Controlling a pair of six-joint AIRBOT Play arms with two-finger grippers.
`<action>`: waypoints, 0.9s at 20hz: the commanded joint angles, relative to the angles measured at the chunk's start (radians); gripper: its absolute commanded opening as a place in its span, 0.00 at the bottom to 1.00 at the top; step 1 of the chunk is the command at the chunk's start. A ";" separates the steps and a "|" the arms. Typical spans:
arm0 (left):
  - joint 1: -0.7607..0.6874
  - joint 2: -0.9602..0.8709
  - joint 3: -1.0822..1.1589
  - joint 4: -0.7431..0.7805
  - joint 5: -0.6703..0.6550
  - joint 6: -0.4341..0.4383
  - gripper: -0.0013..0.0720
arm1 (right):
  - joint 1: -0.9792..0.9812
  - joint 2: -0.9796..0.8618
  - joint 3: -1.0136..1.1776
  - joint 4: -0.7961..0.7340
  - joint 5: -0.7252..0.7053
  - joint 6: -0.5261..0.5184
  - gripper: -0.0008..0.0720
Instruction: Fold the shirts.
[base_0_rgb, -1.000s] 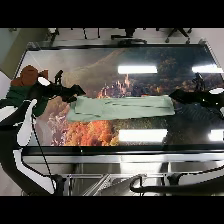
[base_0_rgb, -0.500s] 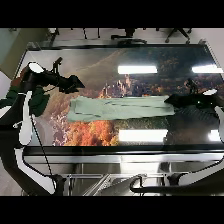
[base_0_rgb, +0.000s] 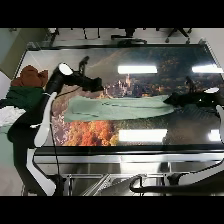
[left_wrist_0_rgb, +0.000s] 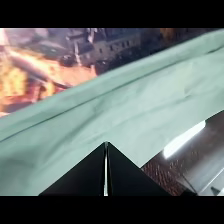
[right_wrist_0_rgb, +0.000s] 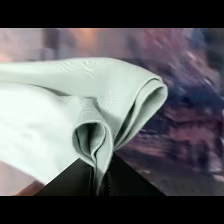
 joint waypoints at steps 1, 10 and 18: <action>-0.140 -0.103 0.002 -0.008 0.108 -0.001 0.04 | -0.001 0.117 0.082 0.080 0.097 0.011 0.04; -0.335 -0.391 0.270 -0.115 0.244 -0.066 0.04 | 0.002 0.310 0.140 0.256 0.270 0.130 0.04; -0.137 -0.178 0.239 -0.422 -0.114 0.066 0.03 | 0.032 0.311 0.137 0.250 0.303 0.152 0.04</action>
